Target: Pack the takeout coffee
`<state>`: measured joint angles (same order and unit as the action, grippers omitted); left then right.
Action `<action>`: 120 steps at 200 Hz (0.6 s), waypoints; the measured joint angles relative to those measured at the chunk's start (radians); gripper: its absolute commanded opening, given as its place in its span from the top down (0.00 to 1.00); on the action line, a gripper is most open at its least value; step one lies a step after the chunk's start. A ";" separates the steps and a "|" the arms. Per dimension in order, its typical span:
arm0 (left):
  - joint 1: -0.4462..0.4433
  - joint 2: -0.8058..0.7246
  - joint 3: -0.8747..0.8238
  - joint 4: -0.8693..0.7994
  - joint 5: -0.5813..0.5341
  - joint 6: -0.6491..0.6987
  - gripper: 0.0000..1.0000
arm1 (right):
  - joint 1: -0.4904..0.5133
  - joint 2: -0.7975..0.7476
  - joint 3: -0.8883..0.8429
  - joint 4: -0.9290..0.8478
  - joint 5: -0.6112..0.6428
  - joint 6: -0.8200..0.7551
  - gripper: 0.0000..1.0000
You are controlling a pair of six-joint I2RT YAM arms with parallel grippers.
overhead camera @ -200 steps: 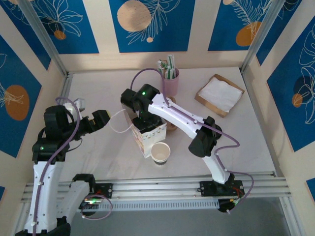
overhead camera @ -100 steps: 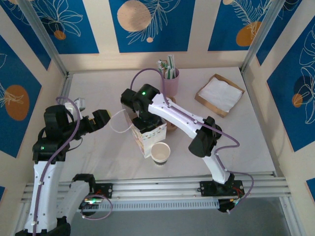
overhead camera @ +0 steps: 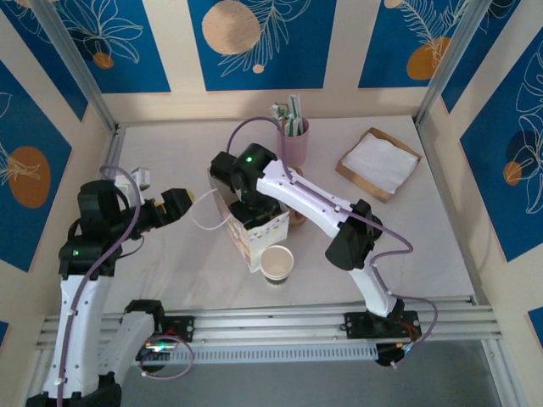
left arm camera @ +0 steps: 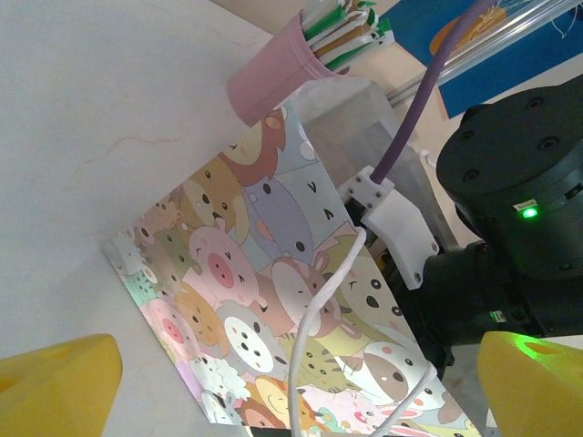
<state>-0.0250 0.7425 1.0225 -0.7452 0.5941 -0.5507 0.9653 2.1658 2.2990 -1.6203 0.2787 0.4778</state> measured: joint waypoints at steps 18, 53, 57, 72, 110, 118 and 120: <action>0.000 0.001 -0.005 0.003 0.004 0.000 0.00 | -0.001 0.000 -0.004 0.000 -0.006 -0.003 0.40; 0.000 0.001 -0.006 0.005 0.008 0.000 0.00 | -0.003 0.000 -0.013 0.000 -0.025 -0.010 0.40; 0.000 0.001 -0.006 0.005 0.008 0.000 0.00 | -0.003 0.000 -0.016 0.000 -0.026 -0.012 0.40; 0.000 0.001 -0.006 0.005 0.008 0.000 0.00 | -0.003 0.000 -0.025 0.000 -0.033 -0.017 0.40; 0.000 0.001 -0.006 0.005 0.009 0.000 0.00 | -0.004 0.000 -0.028 0.000 -0.050 -0.026 0.40; 0.000 0.001 -0.006 0.005 0.009 0.000 0.00 | -0.004 0.000 -0.028 0.000 -0.051 -0.026 0.40; 0.000 0.001 -0.006 0.005 0.009 0.000 0.00 | -0.004 0.000 -0.028 0.000 -0.051 -0.026 0.40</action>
<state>-0.0250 0.7437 1.0161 -0.7403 0.6033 -0.5507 0.9615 2.1658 2.2707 -1.6207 0.2272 0.4519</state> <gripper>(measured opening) 0.999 0.648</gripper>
